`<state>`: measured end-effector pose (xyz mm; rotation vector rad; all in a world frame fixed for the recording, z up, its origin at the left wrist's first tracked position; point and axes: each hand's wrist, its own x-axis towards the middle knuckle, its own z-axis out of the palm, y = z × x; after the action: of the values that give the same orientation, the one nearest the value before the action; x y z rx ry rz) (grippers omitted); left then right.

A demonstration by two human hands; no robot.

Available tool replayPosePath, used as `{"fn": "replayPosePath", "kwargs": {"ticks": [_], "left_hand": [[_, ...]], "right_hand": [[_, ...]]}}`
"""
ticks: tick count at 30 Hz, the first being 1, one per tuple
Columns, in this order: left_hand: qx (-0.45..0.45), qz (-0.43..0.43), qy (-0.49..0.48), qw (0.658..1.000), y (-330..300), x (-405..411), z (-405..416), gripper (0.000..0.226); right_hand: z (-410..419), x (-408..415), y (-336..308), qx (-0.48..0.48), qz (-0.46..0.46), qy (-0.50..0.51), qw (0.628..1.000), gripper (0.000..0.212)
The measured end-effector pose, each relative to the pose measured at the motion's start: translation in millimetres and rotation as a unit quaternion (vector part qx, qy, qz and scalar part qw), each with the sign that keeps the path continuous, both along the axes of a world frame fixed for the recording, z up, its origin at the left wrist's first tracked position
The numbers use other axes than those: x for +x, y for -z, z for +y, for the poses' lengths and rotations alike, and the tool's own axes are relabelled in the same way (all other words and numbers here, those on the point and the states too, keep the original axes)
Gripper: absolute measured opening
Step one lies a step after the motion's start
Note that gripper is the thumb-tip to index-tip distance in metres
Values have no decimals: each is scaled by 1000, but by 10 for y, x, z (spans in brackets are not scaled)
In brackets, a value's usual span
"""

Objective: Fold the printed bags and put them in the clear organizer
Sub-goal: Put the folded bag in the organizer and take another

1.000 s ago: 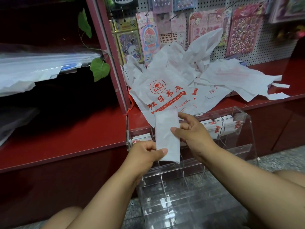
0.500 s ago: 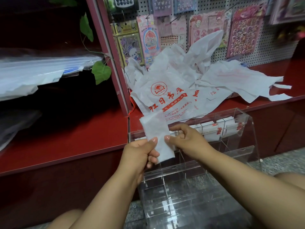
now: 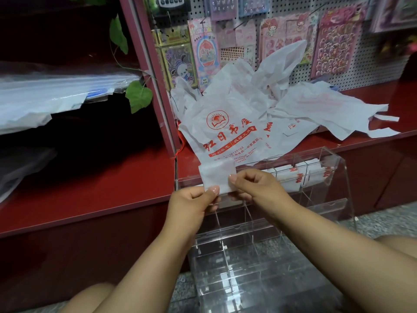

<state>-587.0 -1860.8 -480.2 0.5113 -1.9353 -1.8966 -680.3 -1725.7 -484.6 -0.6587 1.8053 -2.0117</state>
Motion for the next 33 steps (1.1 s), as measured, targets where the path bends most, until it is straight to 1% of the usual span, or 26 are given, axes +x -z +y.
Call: {"fn": "replayPosePath", "kwargs": {"ticks": [2, 5, 8, 9, 10, 11, 13, 14, 15, 17, 19, 20, 21, 23, 24, 25, 26, 27, 28, 30, 33], "left_hand": [[-61, 17, -4, 998, 7, 19, 2, 20], [-67, 43, -3, 997, -14, 40, 24, 23], [-76, 55, -23, 995, 2, 25, 24, 26], [-82, 58, -31, 994, 4, 20, 26, 26], [-88, 59, -37, 994, 16, 15, 29, 26], [-94, 59, -38, 993, 29, 8, 34, 26], [-102, 55, -38, 992, 64, 3, 58, 22], [-109, 52, -37, 992, 76, -3, 75, 21], [-117, 50, -32, 991, 96, -11, 84, 24], [-128, 51, -15, 990, 123, -16, 101, 36], [-136, 55, -9, 989, 127, -8, 106, 50], [-135, 52, -7, 990, 126, -3, 107, 52], [-129, 49, -3, 990, 125, -3, 110, 47], [-89, 41, -18, 995, 106, -20, 129, 22], [-53, 32, -24, 998, 100, -35, 137, 21], [-21, 26, -23, 999, 107, -46, 128, 29], [-1, 23, -17, 1000, 116, -60, 113, 34], [6, 24, -12, 1000, 122, -65, 102, 34], [1, 30, -8, 1000, 116, -60, 94, 28], [-41, 43, -16, 998, 92, -43, 84, 11], [-70, 55, -20, 996, 49, -39, 100, 10]], "right_hand": [[-6, -8, -1, -4, 25, 34, 999, 22], [-3, -22, 28, 5, 57, 54, 997, 21], [0, -23, 44, 17, 82, 56, 995, 17], [-7, -29, 56, 11, 75, 54, 996, 14], [-15, -24, 50, -5, 53, 47, 998, 9], [-20, -16, 35, -29, 16, 35, 999, 9], [-22, -27, 24, -73, -61, 7, 995, 24], [-22, -40, 19, -80, -83, -3, 993, 26], [-16, -42, 9, -74, -85, -9, 994, 24], [-9, -40, 10, -45, -56, 2, 997, 15], [-2, -51, 32, -21, -25, 25, 999, 13], [6, -56, 39, -10, -8, 32, 999, 11], [16, -64, 43, 2, 10, 37, 999, 11], [22, -85, 55, 20, 35, 45, 998, 15], [25, -88, 55, 28, 45, 45, 998, 16], [27, -82, 51, 38, 55, 43, 997, 15], [30, -72, 39, 51, 66, 37, 996, 13], [33, -61, 29, 67, 76, 28, 995, 12], [32, -52, 20, 80, 83, 17, 993, 10], [37, -41, -1, 93, 99, -8, 991, 7], [68, -59, -45, 76, 94, -20, 992, 4]]}}
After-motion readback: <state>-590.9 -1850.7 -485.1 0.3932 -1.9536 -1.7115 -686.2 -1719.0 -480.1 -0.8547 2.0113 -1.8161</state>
